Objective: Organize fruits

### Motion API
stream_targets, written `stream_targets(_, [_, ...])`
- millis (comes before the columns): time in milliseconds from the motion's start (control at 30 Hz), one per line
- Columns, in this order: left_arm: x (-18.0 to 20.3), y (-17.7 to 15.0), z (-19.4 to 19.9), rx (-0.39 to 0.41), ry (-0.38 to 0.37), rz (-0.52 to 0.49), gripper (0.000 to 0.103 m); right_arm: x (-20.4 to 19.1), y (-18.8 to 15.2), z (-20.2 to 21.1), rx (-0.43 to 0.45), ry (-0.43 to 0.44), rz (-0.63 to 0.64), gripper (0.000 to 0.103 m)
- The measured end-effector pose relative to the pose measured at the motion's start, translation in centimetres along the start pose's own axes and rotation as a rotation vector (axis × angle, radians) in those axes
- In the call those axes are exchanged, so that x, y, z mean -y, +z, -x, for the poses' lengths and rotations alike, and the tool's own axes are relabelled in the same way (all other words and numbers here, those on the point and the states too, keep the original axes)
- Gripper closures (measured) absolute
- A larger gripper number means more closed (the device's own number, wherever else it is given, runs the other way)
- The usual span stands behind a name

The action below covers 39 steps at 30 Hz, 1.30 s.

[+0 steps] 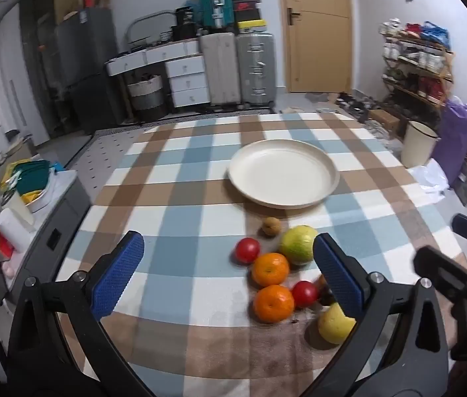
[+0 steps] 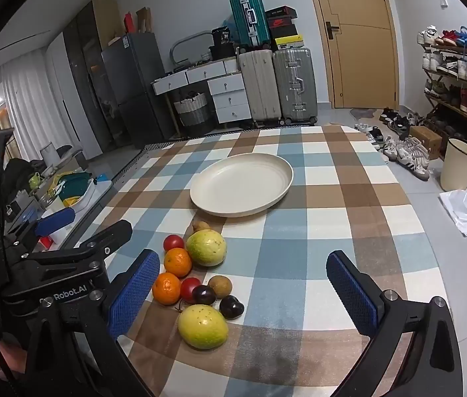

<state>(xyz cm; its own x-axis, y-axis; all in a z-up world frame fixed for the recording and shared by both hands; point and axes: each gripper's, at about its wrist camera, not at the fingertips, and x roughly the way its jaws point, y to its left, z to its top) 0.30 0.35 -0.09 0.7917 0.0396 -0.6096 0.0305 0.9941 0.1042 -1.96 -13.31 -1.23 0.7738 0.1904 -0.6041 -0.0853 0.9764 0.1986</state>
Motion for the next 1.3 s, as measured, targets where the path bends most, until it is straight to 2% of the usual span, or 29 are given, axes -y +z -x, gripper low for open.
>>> stream_targets(233, [-1.6,0.2,-0.2,-0.003,-0.040,0.028,0.001,0.0,0.0,0.1,0.010,0.018,-0.016,0.000])
stream_targets(1300, [-0.5,-0.6,-0.4,-0.018,-0.032,0.020,0.001,-0.7,0.3,0.3,0.010,0.010,-0.005,0.000])
